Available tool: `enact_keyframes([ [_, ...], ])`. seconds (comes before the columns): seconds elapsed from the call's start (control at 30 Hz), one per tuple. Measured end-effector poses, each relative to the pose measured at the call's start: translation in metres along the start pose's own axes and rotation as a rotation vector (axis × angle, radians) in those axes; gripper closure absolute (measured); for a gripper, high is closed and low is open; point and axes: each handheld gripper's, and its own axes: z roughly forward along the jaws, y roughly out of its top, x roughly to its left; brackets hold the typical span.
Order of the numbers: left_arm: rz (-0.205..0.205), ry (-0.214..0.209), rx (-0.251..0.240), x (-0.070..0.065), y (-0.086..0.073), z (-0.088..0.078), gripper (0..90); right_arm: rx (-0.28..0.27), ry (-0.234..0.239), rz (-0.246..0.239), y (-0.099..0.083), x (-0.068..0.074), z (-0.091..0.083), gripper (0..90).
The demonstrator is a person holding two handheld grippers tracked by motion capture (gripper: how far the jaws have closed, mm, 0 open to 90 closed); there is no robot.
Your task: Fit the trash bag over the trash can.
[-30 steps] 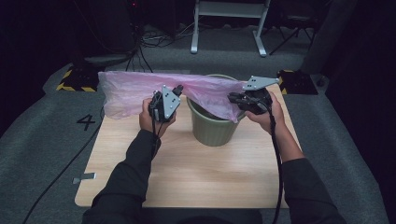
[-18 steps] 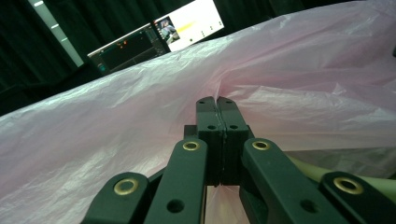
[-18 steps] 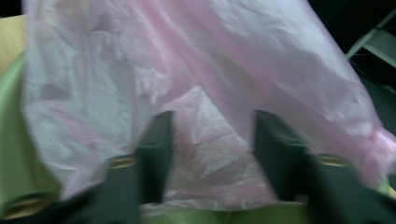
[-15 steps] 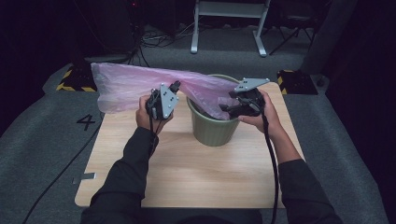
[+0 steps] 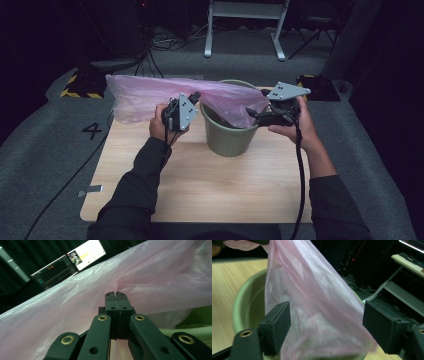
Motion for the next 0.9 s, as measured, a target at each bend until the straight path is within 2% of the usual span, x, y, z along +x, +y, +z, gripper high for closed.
enact_keyframes([
  [0.17,0.014,-0.048,-0.003,-0.010,0.002,0.001,89.5,0.053,-0.010,-0.037,0.010,0.005,0.020,20.8],
  [0.23,0.012,-0.057,-0.002,-0.012,0.001,0.000,89.4,0.061,0.000,-0.032,0.012,0.006,0.027,24.2],
  [0.27,0.014,-0.059,-0.002,-0.013,0.001,0.000,89.5,0.077,0.006,-0.025,0.013,0.006,0.031,29.2],
  [0.3,0.011,-0.066,-0.001,-0.014,0.000,-0.001,89.4,0.087,0.024,-0.024,0.013,0.006,0.035,41.8],
  [0.33,0.011,-0.066,-0.001,-0.014,0.000,-0.001,89.4,0.087,0.024,-0.024,0.013,0.006,0.035,41.8],
  [0.37,-0.002,-0.069,-0.005,-0.016,-0.002,-0.003,89.4,0.115,0.045,-0.032,0.013,0.007,0.044,51.8],
  [0.43,-0.014,-0.082,-0.009,-0.017,-0.004,-0.004,89.4,0.130,0.074,-0.038,0.012,0.007,0.050,68.3],
  [0.5,-0.015,-0.091,-0.007,-0.018,-0.005,-0.005,89.3,0.154,0.108,-0.042,0.010,0.010,0.055,78.4],
  [0.6,-0.029,-0.122,-0.007,-0.020,-0.007,-0.007,88.6,0.172,0.120,-0.055,0.006,0.013,0.060,89.9],
  [0.73,-0.078,-0.154,-0.013,-0.020,-0.011,-0.013,77.3,0.180,0.137,-0.042,0.001,0.014,0.062,90.0],
  [0.8,-0.075,-0.145,0.003,-0.020,-0.014,-0.017,71.2,0.179,0.145,-0.036,-0.001,0.013,0.062,90.0],
  [0.87,-0.076,-0.137,0.015,-0.019,-0.016,-0.020,61.2,0.181,0.143,-0.031,-0.004,0.012,0.061,90.0],
  [0.9,-0.091,-0.137,0.025,-0.017,-0.020,-0.026,54.1,0.174,0.147,-0.021,-0.006,0.011,0.060,90.0],
])
